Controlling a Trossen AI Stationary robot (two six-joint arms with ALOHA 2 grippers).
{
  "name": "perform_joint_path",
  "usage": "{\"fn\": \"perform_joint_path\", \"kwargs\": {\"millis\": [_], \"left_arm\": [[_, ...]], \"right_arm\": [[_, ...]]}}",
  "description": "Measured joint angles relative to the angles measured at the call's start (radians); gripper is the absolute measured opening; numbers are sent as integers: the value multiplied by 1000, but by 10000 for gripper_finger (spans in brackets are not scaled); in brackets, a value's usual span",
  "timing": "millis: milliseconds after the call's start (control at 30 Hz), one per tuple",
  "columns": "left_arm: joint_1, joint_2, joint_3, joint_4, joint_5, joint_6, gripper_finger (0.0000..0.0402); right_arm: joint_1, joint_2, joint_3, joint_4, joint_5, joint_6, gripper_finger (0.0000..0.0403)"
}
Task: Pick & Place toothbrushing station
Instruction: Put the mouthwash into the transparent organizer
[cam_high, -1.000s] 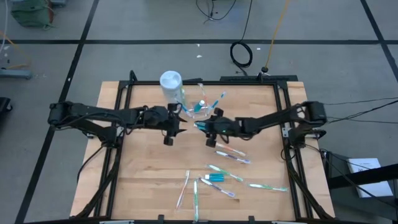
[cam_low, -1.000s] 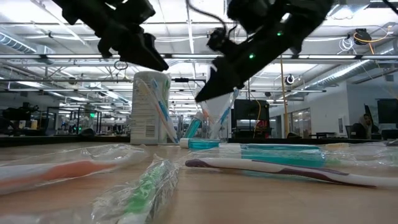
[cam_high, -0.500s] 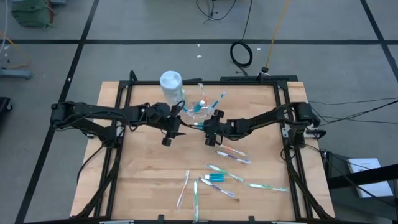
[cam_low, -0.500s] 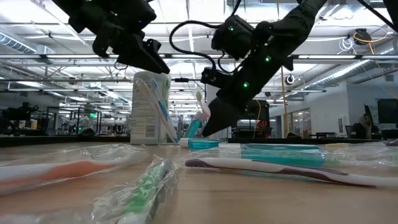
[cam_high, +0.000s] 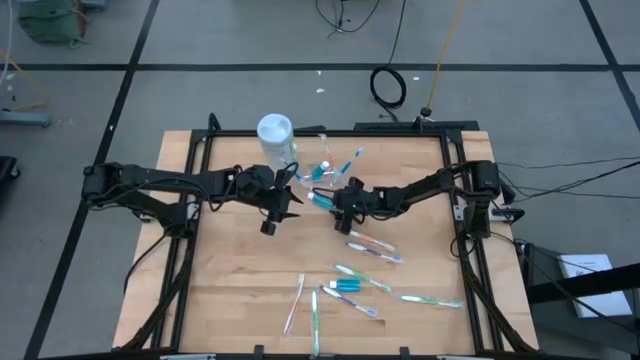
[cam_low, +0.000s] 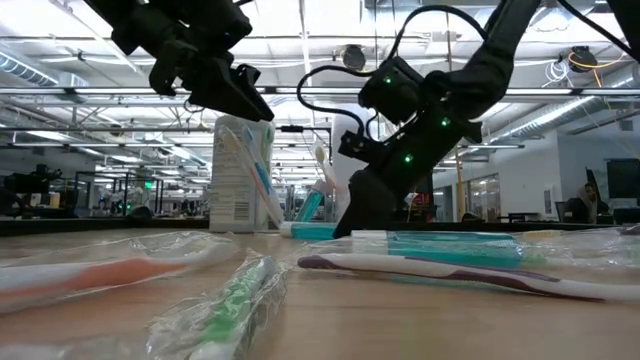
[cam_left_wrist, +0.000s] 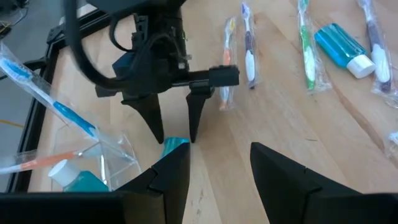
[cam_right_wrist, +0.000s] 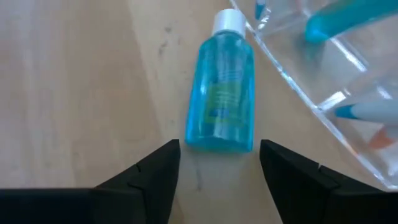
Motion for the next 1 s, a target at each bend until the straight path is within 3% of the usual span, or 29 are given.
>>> {"fn": "perform_joint_path", "kwargs": {"millis": [233,400,633,867,1000], "left_arm": [[0,0,0,0,0,-3,172],[0,0,0,0,1,-3,172],[0,0,0,0,1,-3,172],[0,0,0,0,1,-3,172],[0,0,0,0,1,-3,172]], "right_arm": [[3,1,-17,64,-60,-44,161],[3,2,-18,100,17,62,149],[23,2,-18,109,14,74,208],[39,2,-18,303,18,63,258],[38,19,-16,302,113,159,261]]}}
